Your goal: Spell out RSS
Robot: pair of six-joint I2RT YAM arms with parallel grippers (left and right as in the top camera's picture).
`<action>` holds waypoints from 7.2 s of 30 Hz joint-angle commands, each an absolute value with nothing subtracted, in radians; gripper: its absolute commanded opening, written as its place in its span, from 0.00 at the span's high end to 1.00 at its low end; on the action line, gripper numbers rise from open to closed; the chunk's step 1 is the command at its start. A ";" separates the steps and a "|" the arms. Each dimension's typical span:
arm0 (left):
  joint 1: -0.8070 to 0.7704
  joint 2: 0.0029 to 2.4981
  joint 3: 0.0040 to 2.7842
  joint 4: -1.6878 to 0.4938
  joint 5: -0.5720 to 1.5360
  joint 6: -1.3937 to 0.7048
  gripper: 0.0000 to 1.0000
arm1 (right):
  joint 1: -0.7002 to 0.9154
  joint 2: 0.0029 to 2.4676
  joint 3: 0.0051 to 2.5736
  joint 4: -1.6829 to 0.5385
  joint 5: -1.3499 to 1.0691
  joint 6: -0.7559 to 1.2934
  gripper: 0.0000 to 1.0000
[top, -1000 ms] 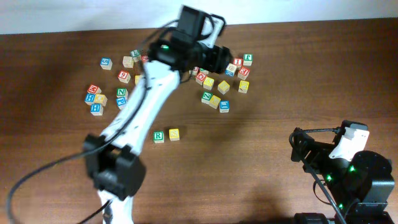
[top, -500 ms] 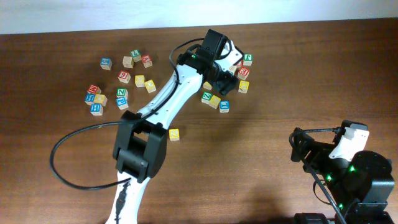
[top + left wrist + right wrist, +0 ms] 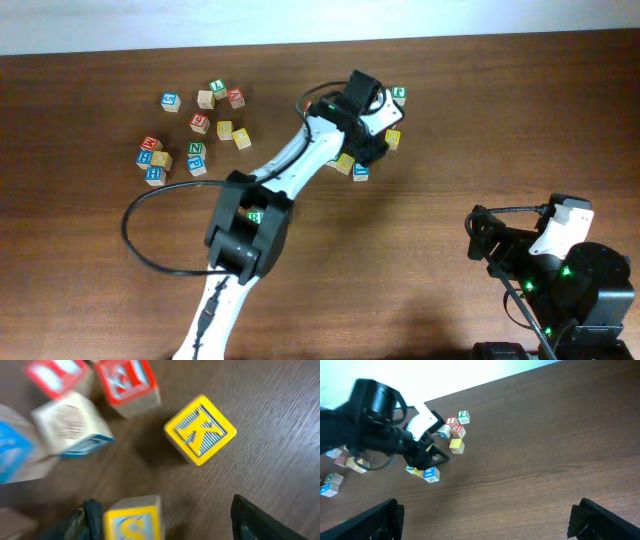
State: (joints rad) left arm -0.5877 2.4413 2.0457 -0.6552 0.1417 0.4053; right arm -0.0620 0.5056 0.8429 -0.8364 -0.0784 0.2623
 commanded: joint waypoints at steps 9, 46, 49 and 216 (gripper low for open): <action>-0.591 2.493 2.047 -0.637 0.081 0.424 0.42 | -0.063 0.500 0.839 -0.833 -0.070 0.266 0.02; -0.591 2.467 2.054 -0.670 0.082 0.198 0.73 | -0.063 0.500 0.839 -0.833 -0.070 0.266 0.02; -0.591 2.426 2.054 -0.674 0.082 0.160 0.73 | -0.063 0.500 0.839 -0.833 -0.070 0.266 0.02; 0.138 1.800 1.193 -1.102 0.290 -0.151 1.00 | -0.063 0.726 0.840 -0.827 -0.494 0.266 0.17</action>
